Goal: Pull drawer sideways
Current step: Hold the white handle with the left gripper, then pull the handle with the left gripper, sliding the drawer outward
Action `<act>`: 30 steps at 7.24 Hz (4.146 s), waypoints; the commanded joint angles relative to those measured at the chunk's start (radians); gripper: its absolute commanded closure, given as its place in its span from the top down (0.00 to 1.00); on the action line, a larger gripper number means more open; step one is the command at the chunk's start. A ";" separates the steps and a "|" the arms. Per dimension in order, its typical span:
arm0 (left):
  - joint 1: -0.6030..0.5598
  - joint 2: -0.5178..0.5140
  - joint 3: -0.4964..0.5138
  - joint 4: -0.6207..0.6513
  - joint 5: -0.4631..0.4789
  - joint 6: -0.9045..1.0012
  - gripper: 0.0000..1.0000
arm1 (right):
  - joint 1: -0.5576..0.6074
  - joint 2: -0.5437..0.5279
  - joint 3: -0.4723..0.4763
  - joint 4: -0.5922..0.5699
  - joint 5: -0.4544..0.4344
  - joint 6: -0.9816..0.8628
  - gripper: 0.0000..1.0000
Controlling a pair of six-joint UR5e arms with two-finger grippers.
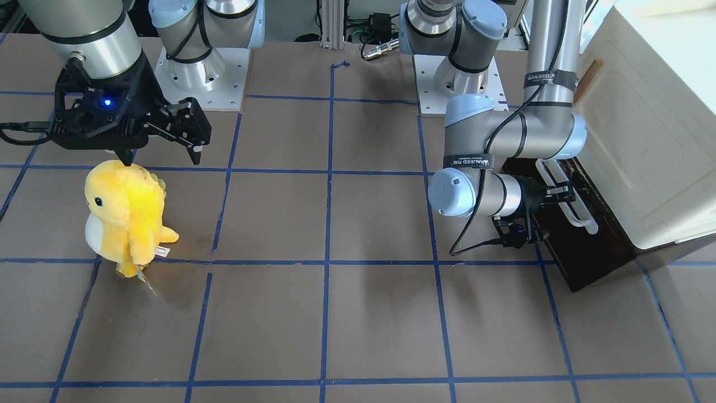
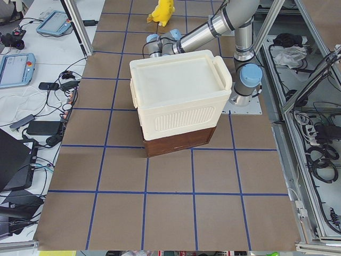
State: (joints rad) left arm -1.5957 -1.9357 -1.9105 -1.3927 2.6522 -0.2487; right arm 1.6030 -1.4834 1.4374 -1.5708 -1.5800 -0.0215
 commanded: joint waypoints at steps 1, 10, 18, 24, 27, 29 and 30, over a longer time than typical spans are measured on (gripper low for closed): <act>-0.001 0.003 0.001 0.000 0.000 0.000 0.38 | 0.000 0.000 0.000 0.000 0.000 0.000 1.00; -0.033 0.003 0.002 0.004 -0.008 0.000 0.29 | 0.000 0.000 0.000 0.000 0.000 0.000 1.00; -0.121 -0.003 0.030 0.017 -0.015 0.002 0.30 | 0.000 0.000 0.000 0.000 0.000 0.000 1.00; -0.162 -0.005 0.050 0.015 -0.061 -0.011 0.32 | 0.000 0.000 0.000 0.000 0.000 0.000 1.00; -0.179 -0.006 0.060 0.017 -0.061 -0.011 0.32 | 0.000 0.000 0.000 0.000 0.000 0.000 1.00; -0.181 -0.006 0.060 0.015 -0.063 -0.011 0.32 | 0.000 0.000 0.000 0.000 0.000 0.000 1.00; -0.182 -0.006 0.060 0.015 -0.063 -0.011 0.32 | 0.000 0.000 0.000 0.000 0.000 0.000 1.00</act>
State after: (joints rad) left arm -1.7762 -1.9420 -1.8501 -1.3774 2.5899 -0.2592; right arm 1.6030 -1.4833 1.4373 -1.5708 -1.5800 -0.0215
